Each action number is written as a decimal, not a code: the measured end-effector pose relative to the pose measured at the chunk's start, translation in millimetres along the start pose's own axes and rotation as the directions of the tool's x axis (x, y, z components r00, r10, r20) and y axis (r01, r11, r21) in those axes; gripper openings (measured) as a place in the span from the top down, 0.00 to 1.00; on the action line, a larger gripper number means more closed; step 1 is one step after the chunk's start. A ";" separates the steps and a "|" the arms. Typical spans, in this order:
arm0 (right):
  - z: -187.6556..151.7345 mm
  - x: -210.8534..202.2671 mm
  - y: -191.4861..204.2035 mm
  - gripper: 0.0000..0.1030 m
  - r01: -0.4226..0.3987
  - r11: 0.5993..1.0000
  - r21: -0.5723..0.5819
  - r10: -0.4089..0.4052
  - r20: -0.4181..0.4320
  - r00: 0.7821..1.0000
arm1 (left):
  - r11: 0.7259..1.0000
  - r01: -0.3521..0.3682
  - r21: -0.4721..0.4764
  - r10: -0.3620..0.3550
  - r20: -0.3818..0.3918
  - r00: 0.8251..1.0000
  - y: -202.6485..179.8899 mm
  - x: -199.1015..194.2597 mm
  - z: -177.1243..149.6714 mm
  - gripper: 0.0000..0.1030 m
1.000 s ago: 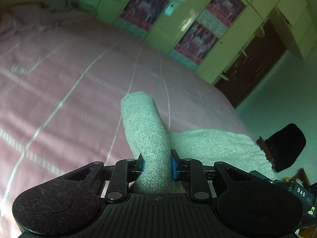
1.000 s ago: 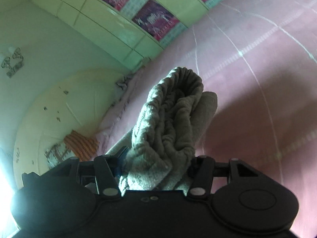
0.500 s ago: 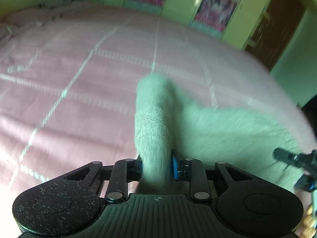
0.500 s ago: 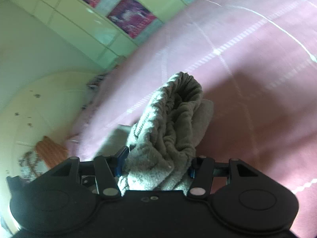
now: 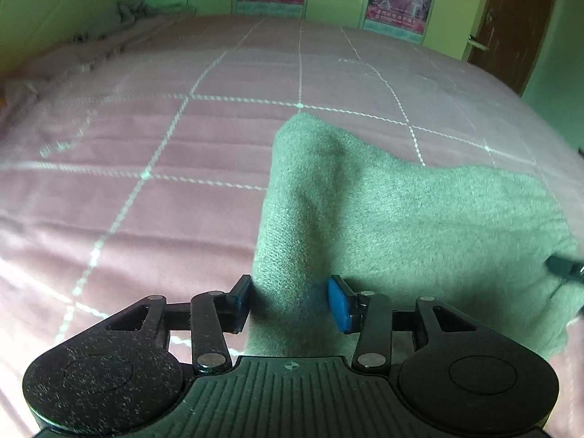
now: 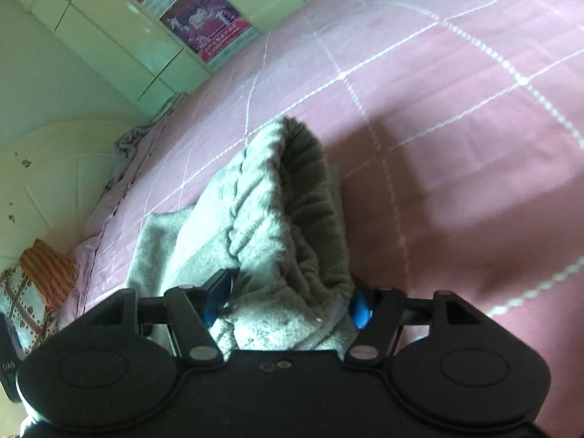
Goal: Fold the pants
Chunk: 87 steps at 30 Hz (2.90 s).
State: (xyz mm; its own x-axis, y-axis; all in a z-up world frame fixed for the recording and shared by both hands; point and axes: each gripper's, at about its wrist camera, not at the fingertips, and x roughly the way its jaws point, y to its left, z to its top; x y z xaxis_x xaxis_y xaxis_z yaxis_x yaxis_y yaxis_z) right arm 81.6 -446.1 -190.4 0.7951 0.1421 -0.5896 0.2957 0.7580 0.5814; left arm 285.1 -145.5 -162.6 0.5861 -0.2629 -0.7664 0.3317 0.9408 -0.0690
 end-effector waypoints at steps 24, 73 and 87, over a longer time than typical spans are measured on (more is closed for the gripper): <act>-40.4 -15.8 59.1 0.68 0.192 0.902 -0.386 -0.174 0.082 0.981 | 0.988 -0.032 0.152 0.029 0.022 0.999 -40.6 -15.7 -34.9 0.55; -86.5 -77.8 125.2 0.07 0.264 0.848 -0.459 -0.313 -0.031 0.949 | 0.990 -0.118 0.082 0.125 -0.085 0.988 -40.3 -121.3 -48.2 0.00; -131.4 -203.3 140.3 0.06 0.161 0.906 -0.392 -0.160 0.036 0.986 | 0.993 -0.110 0.048 0.110 0.015 0.994 -31.9 -258.3 -96.8 0.00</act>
State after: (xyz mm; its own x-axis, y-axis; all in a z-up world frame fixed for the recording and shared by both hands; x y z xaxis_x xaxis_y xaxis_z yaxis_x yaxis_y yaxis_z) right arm -108.2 -285.0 -62.6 0.7559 -0.0040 -0.6546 0.1881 0.9591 0.2114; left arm 51.5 -86.9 -24.3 0.6298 -0.1612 -0.7599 0.3003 0.9527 0.0467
